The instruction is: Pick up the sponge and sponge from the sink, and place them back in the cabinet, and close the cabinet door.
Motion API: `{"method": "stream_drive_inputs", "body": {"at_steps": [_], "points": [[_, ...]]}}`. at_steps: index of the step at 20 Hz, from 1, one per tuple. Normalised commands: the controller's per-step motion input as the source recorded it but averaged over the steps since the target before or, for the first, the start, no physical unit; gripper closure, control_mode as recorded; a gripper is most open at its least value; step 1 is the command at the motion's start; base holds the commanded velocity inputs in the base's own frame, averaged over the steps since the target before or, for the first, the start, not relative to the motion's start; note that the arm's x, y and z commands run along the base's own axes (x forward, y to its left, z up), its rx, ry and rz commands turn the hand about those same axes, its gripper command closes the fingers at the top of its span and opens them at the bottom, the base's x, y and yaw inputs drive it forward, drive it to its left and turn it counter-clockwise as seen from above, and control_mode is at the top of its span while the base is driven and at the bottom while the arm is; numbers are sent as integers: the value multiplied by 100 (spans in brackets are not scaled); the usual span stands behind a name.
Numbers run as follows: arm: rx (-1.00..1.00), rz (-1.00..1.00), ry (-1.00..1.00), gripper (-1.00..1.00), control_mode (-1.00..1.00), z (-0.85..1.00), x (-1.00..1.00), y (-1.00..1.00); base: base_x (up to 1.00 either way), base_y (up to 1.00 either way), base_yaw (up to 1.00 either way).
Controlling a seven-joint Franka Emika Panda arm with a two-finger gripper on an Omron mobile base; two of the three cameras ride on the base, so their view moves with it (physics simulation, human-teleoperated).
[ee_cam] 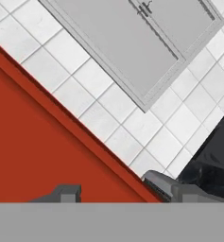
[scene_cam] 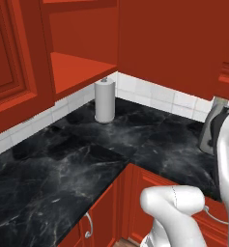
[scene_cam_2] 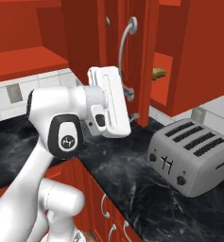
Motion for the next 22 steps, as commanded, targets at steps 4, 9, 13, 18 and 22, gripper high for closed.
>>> {"method": "stream_drive_inputs", "body": {"at_steps": [4, 9, 13, 18, 22], "points": [[7, 0, 0, -100, -100, 0, 36, -22, 0, 0, 0], [7, 0, 0, -100, -100, 0, 36, -19, 0, 0, 0], [7, 0, 0, -100, -100, 0, 33, -18, 0, 0, 0], [7, 0, -1, -100, -100, 0, 31, -18, 0, 0, 0], [7, 0, -2, -100, -100, 0, 28, -17, 0, 0, 0]]}}
